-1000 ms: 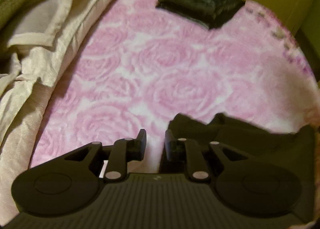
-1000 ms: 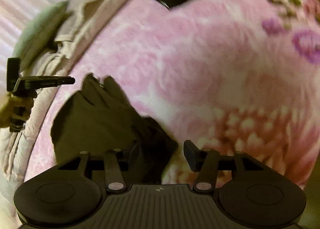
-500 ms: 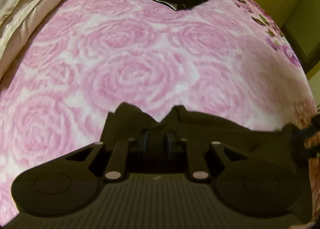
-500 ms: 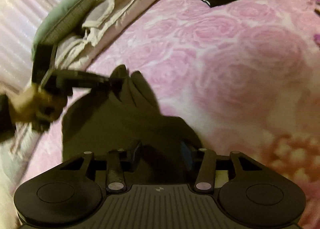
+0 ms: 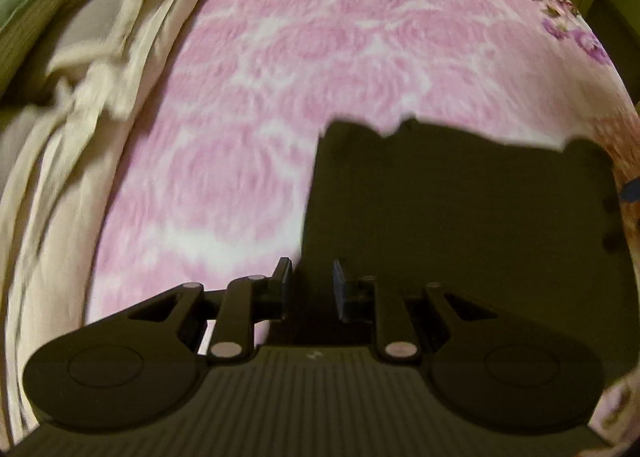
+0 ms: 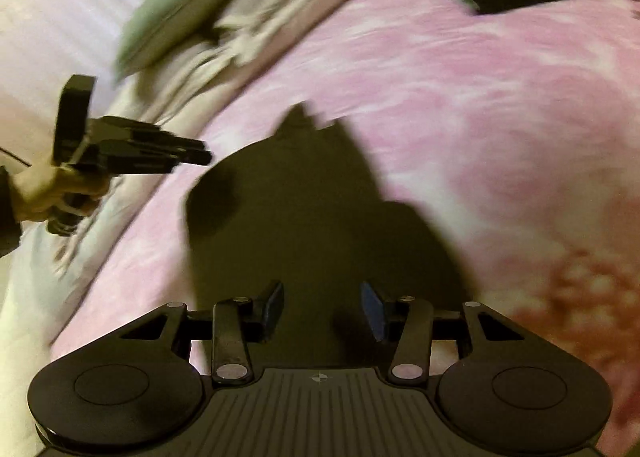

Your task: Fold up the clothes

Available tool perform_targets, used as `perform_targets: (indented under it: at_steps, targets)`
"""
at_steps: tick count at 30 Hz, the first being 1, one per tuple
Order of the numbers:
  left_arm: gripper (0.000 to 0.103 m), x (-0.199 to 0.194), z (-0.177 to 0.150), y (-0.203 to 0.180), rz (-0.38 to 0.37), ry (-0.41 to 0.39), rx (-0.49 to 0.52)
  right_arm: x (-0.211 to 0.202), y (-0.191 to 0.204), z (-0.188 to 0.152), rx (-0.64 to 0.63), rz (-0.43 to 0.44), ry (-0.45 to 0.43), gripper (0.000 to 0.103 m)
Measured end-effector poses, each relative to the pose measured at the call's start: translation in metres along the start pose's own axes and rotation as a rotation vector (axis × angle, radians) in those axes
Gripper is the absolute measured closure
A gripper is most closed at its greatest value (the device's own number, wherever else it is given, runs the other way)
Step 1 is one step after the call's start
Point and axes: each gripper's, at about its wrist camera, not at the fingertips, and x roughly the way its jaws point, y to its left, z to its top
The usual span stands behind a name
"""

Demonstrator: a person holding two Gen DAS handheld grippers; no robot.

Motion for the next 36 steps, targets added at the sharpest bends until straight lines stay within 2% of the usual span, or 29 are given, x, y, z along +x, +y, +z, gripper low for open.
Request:
perform_targets:
  at_steps: [4,6,9,11,15,17,19,20,21,23,24,28,31,35,36]
  targets:
    - [0.084,0.012,-0.038,-0.010,0.001,0.044,-0.024,0.034,0.023,-0.016,-0.021,0.020,0.018,0.056]
    - [0.083,0.031,-0.053,-0.008,0.010,0.048,-0.033,0.047,0.026,-0.031,-0.037,-0.028,0.043,0.056]
    - [0.084,0.052,-0.070,-0.013,0.051,0.009,0.038,0.050,0.019,-0.058,-0.030,-0.080,0.065,0.056]
    - [0.085,0.050,-0.075,-0.017,0.070,-0.031,0.048,0.045,0.023,-0.068,-0.041,-0.120,0.069,0.056]
    - [0.085,0.030,-0.085,-0.018,0.060,-0.033,0.074,0.031,0.041,-0.080,-0.027,-0.196,0.065,0.056]
    - [0.085,0.020,-0.089,-0.018,0.053,-0.032,0.088,0.024,0.057,-0.084,-0.014,-0.207,0.039,0.055]
    - [0.084,0.006,-0.095,-0.024,0.027,-0.023,0.133,0.018,0.072,-0.087,0.010,-0.225,0.013,0.034]
    - [0.082,0.000,-0.099,-0.027,0.026,-0.027,0.159,0.017,0.080,-0.089,0.006,-0.246,0.001,0.015]
    - [0.080,-0.007,-0.103,-0.031,0.024,-0.031,0.186,0.018,0.089,-0.090,-0.021,-0.265,-0.005,0.014]
    - [0.068,-0.010,-0.111,-0.039,0.039,-0.047,0.260,0.025,0.109,-0.092,-0.119,-0.299,0.002,0.014]
    - [0.065,-0.007,-0.114,-0.044,0.053,-0.058,0.305,0.033,0.120,-0.095,-0.197,-0.319,0.018,0.014]
    - [0.036,0.002,-0.129,-0.064,0.109,-0.102,0.484,0.079,0.160,-0.113,-0.593,-0.415,0.123,0.014]
    - [0.033,0.008,-0.140,-0.079,0.151,-0.134,0.618,0.122,0.167,-0.125,-0.788,-0.482,0.193,0.014]
    - [0.033,0.017,-0.155,-0.099,0.207,-0.178,0.797,0.146,0.157,-0.132,-0.936,-0.550,0.195,0.034]
    - [0.033,0.019,-0.159,-0.104,0.221,-0.189,0.842,0.142,0.153,-0.129,-0.943,-0.548,0.189,0.056]
